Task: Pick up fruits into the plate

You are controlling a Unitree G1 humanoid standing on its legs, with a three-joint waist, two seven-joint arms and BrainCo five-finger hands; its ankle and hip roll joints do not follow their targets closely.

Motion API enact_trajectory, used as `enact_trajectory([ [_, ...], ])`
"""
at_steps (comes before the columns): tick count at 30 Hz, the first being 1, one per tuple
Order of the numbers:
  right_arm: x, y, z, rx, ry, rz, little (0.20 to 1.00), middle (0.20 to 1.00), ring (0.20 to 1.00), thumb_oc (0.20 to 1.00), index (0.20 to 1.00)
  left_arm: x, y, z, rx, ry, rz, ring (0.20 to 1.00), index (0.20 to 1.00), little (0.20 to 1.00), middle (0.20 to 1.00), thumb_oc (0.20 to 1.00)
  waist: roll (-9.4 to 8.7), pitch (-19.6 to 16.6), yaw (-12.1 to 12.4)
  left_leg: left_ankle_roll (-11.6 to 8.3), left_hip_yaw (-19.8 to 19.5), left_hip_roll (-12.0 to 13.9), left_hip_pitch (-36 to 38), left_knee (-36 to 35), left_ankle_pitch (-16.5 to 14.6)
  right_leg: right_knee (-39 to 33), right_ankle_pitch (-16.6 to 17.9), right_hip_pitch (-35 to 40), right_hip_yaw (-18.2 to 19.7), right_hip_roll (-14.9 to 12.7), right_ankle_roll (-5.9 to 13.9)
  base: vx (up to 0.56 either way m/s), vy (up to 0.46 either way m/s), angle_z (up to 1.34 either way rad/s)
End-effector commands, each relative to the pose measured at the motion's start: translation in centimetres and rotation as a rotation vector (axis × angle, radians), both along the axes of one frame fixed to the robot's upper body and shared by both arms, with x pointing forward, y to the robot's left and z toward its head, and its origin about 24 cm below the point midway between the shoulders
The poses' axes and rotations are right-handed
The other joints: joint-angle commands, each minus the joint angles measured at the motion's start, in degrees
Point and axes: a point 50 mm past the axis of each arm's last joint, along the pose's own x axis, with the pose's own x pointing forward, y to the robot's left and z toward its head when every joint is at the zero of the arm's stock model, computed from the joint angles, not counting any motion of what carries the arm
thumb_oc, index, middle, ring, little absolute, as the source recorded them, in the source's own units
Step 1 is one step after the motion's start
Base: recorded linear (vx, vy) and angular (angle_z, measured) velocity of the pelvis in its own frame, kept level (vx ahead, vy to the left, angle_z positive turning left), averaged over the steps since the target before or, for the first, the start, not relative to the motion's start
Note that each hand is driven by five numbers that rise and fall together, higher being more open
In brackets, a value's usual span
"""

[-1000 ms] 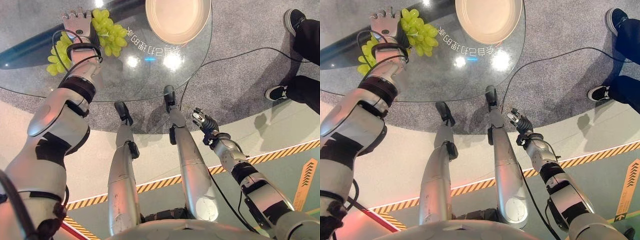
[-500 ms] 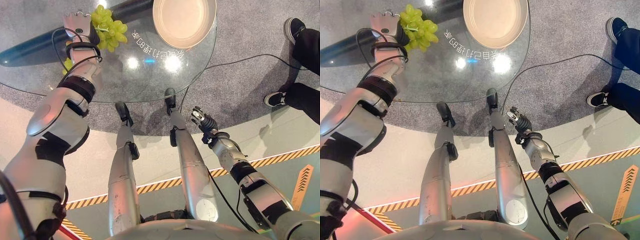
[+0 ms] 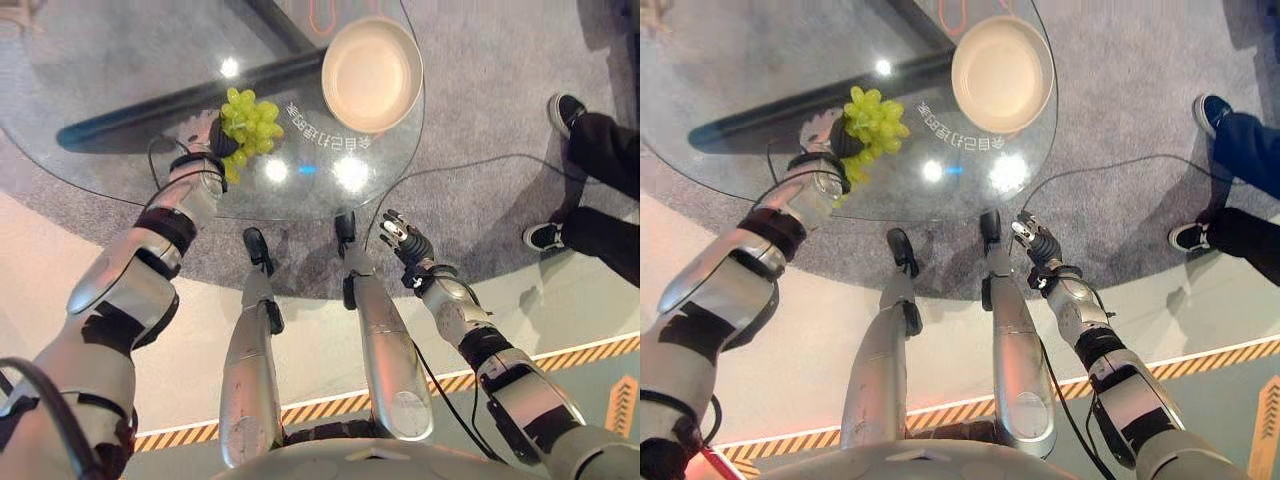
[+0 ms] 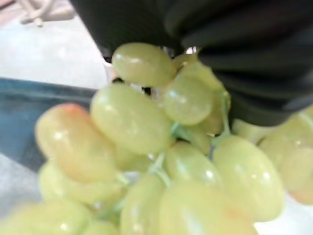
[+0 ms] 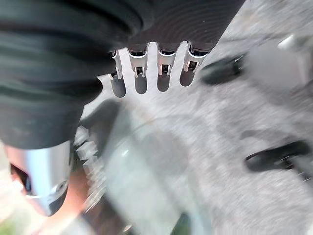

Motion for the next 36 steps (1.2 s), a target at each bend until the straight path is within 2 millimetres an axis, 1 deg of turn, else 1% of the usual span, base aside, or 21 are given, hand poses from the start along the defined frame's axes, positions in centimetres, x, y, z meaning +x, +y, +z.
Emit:
enact_trajectory([
  [1, -0.9, -0.1, 1.6, 0.022, -0.127, 0.004, 1.0, 1.0, 1.0, 1.0, 1.0, -0.6, 0.9, 3.0, -0.161, -0.141, -0.078, 0.2, 0.2, 0.2, 0.2, 0.2, 0.85, 0.89, 2.09, 0.81, -2.73, -3.17, 6.94, 3.58, -7.81, -0.68, -2.18, 7.93, -1.16, 0.8, 2.14, 0.05, 0.029, 0.18],
  [3, -0.9, -0.1, 2.1, 0.018, -0.15, 0.01, 1.0, 1.0, 1.0, 1.0, 1.0, -0.9, 0.8, 3.0, -0.177, -0.147, -0.113, 0.2, 0.2, 0.2, 0.2, 0.2, 0.92, 0.89, 2.53, 0.83, -2.83, -3.21, 8.91, 3.21, -7.89, -1.04, -2.1, 9.92, -1.57, 0.32, 2.37, 0.04, 0.023, 0.23],
  [4, -0.8, -0.2, 2.5, 0.014, -0.167, 0.018, 1.0, 1.0, 1.0, 1.0, 1.0, -1.2, 0.8, 3.0, -0.188, -0.147, -0.14, 0.2, 0.2, 0.2, 0.2, 0.2, 0.97, 0.89, 2.89, 0.78, -2.88, -3.13, 10.83, 2.76, -8.1, -1.4, -2.27, 11.88, -1.93, 0.0, 2.52, 0.08, 0.022, 0.17],
  [5, -0.9, -0.4, 3.1, 0.005, -0.189, 0.034, 1.0, 1.0, 1.0, 1.0, 1.0, -1.7, 1.0, 3.1, -0.208, -0.146, -0.178, 0.2, 0.2, 0.2, 0.2, 0.2, 1.14, 0.89, 3.39, 0.63, -2.91, -2.99, 14.28, 2.06, -8.62, -1.96, -2.79, 15.43, -2.58, -0.42, 2.7, 0.08, 0.024, 0.13],
  [7, -0.9, -0.7, 3.8, -0.008, -0.218, 0.054, 1.0, 1.0, 1.0, 1.0, 1.0, -2.1, 1.2, 3.2, -0.232, -0.147, -0.212, 0.2, 0.2, 0.2, 0.2, 0.2, 1.23, 0.62, 3.71, 0.51, -2.93, -2.95, 16.22, 1.58, -8.57, -2.62, -2.66, 17.54, -3.04, -0.75, 2.77, 0.07, 0.017, 0.11],
  [10, -1.4, -1.0, 4.5, -0.043, -0.25, 0.117, 1.0, 1.0, 1.0, 1.0, 1.0, -3.2, 1.5, 3.1, -0.286, -0.132, -0.29, 0.2, 0.2, 0.2, 0.2, 0.2, 1.58, -2.33, 4.3, 0.2, -2.9, -2.68, 19.92, -0.17, -8.72, -4.34, -3.06, 21.78, -3.95, -1.36, 2.97, 0.12, 0.015, 0.17],
  [11, -1.5, -1.2, 5.1, -0.065, -0.276, 0.15, 1.0, 1.0, 1.0, 1.0, 1.0, -3.6, 1.4, 3.1, -0.307, -0.125, -0.332, 0.2, 0.2, 0.2, 0.2, 0.2, 1.62, -3.81, 4.65, 0.09, -2.87, -2.63, 21.41, -0.84, -8.82, -5.11, -3.25, 23.65, -4.38, -1.74, 3.13, 0.09, 0.004, 0.12],
  [12, -1.5, -1.2, 5.2, -0.07, -0.277, 0.157, 1.0, 1.0, 1.0, 1.0, 1.0, -3.7, 1.4, 3.1, -0.31, -0.122, -0.34, 0.2, 0.2, 0.2, 0.2, 0.2, 1.62, -4.08, 4.7, 0.07, -2.87, -2.61, 21.78, -0.92, -8.85, -5.26, -3.28, 24.1, -4.49, -1.84, 3.18, 0.15, -0.008, 0.16],
  [13, -1.5, -1.3, 5.9, -0.102, -0.289, 0.195, 1.0, 1.0, 1.0, 1.0, 1.0, -4.2, 1.4, 3.0, -0.333, -0.105, -0.383, 0.2, 0.2, 0.2, 0.2, 0.2, 1.51, -5.8, 5.04, -0.07, -2.69, -2.47, 23.65, -1.29, -9.12, -5.99, -3.54, 26.41, -4.94, -2.15, 3.33, 0.11, -0.009, 0.2],
  [14, -1.5, -1.3, 5.9, -0.104, -0.289, 0.198, 1.0, 1.0, 1.0, 1.0, 1.0, -4.2, 1.4, 3.0, -0.335, -0.103, -0.385, 0.2, 0.2, 0.2, 0.2, 0.2, 1.54, -5.86, 5.01, -0.08, -2.69, -2.46, 23.94, -1.38, -9.14, -6.13, -3.54, 26.75, -5.0, -2.16, 3.34, 0.18, -0.005, 0.2],
  [15, -1.6, -1.2, 6.6, -0.126, -0.299, 0.247, 1.0, 1.0, 1.0, 1.0, 1.0, -4.7, 1.2, 3.0, -0.365, -0.083, -0.437, 0.2, 0.2, 0.2, 0.2, 0.2, 1.42, -7.67, 5.36, -0.11, -2.51, -2.47, 25.73, -1.65, -9.45, -6.93, -3.76, 29.03, -5.37, -2.5, 3.47, 0.15, 0.005, 0.14],
  [19, -1.6, -0.6, 7.8, -0.204, -0.315, 0.349, 1.0, 1.0, 1.0, 1.0, 1.0, -5.6, 0.3, 2.9, -0.413, -0.03, -0.54, 0.2, 0.2, 0.2, 0.2, 0.2, 1.1, -11.59, 5.93, -0.12, -2.28, -2.5, 28.97, -2.03, -10.06, -8.73, -3.73, 33.24, -5.94, -3.08, 3.81, 0.17, 0.001, 0.07],
  [21, -1.7, -0.4, 8.0, -0.227, -0.316, 0.387, 1.0, 1.0, 1.0, 1.0, 1.0, -6.0, 0.0, 2.7, -0.428, -0.008, -0.573, 0.2, 0.2, 0.2, 0.2, 0.2, 1.06, -12.7, 6.05, -0.1, -2.19, -2.49, 30.22, -2.23, -10.31, -9.32, -3.73, 34.72, -6.15, -3.25, 3.91, 0.13, 0.002, 0.12],
  [24, -2.1, 0.2, 8.4, -0.258, -0.297, 0.475, 1.0, 1.0, 1.0, 1.0, 1.0, -6.7, -0.9, 2.2, -0.458, 0.045, -0.659, 0.2, 0.2, 0.2, 0.2, 0.2, 0.98, -15.53, 6.47, 0.06, -1.92, -2.49, 32.55, -2.66, -10.84, -10.32, -3.75, 37.33, -6.51, -3.54, 4.12, 0.17, 0.018, 0.02],
  [25, -2.4, 0.6, 8.5, -0.258, -0.281, 0.534, 1.0, 1.0, 1.0, 1.0, 1.0, -7.1, -1.6, 1.9, -0.48, 0.081, -0.709, 0.2, 0.2, 0.2, 0.2, 0.2, 0.95, -17.16, 6.67, 0.14, -1.84, -2.51, 33.87, -3.1, -11.11, -11.06, -3.82, 38.79, -6.65, -3.57, 4.14, 0.16, 0.027, -0.01],
  [27, -2.7, 1.2, 8.7, -0.205, -0.249, 0.607, 1.0, 1.0, 1.0, 1.0, 1.0, -7.5, -2.4, 1.7, -0.493, 0.124, -0.766, 0.2, 0.2, 0.2, 0.2, 0.2, 0.85, -18.53, 6.84, 0.16, -1.6, -2.54, 35.35, -3.62, -11.48, -12.2, -3.77, 40.62, -6.97, -3.68, 4.21, 0.1, 0.032, 0.0],
  [28, -2.7, 1.2, 8.7, -0.2, -0.247, 0.614, 1.0, 1.0, 1.0, 1.0, 1.0, -7.5, -2.5, 1.7, -0.495, 0.128, -0.771, 0.2, 0.2, 0.2, 0.2, 0.2, 0.84, -18.56, 6.84, 0.17, -1.6, -2.55, 35.55, -3.7, -11.51, -12.38, -3.75, 40.87, -7.01, -3.68, 4.22, 0.06, 0.045, 0.05],
  [29, -2.9, 2.0, 8.8, -0.159, -0.232, 0.68, 1.0, 1.0, 1.0, 1.0, 1.0, -7.7, -3.3, 1.7, -0.509, 0.155, -0.817, 0.2, 0.2, 0.2, 0.2, 0.2, 0.79, -19.43, 6.93, 0.21, -1.48, -2.62, 36.57, -4.06, -11.74, -13.32, -3.7, 42.21, -7.23, -3.7, 4.23, 0.04, 0.034, 0.04],
  [31, -3.0, 2.2, 8.9, -0.146, -0.227, 0.7, 1.0, 1.0, 1.0, 1.0, 1.0, -7.8, -3.6, 1.6, -0.508, 0.164, -0.831, 0.2, 0.2, 0.2, 0.2, 0.2, 0.77, -19.61, 6.96, 0.21, -1.39, -2.6, 37.0, -4.25, -11.79, -13.67, -3.65, 42.75, -7.33, -3.71, 4.27, 0.04, 0.031, 0.02],
  [32, -3.2, 3.0, 9.1, -0.117, -0.221, 0.763, 1.0, 1.0, 1.0, 1.0, 1.0, -7.9, -4.5, 1.6, -0.524, 0.192, -0.879, 0.2, 0.2, 0.2, 0.2, 0.2, 0.73, -20.65, 6.91, 0.34, -1.27, -2.73, 38.05, -4.78, -11.98, -14.42, -3.6, 43.84, -7.48, -3.75, 4.38, 0.05, 0.038, 0.01],
  [36, -3.8, 5.1, 9.7, -0.021, -0.202, 0.887, 1.0, 1.0, 1.0, 1.0, 1.0, -8.3, -7.2, 1.5, -0.56, 0.276, -1.003, 0.2, 0.2, 0.2, 0.2, 0.2, 0.87, -22.6, 7.15, 0.53, -1.24, -2.82, 40.2, -5.64, -12.36, -15.13, -3.92, 46.17, -7.96, -3.77, 4.49, 0.06, 0.039, 0.06],
])
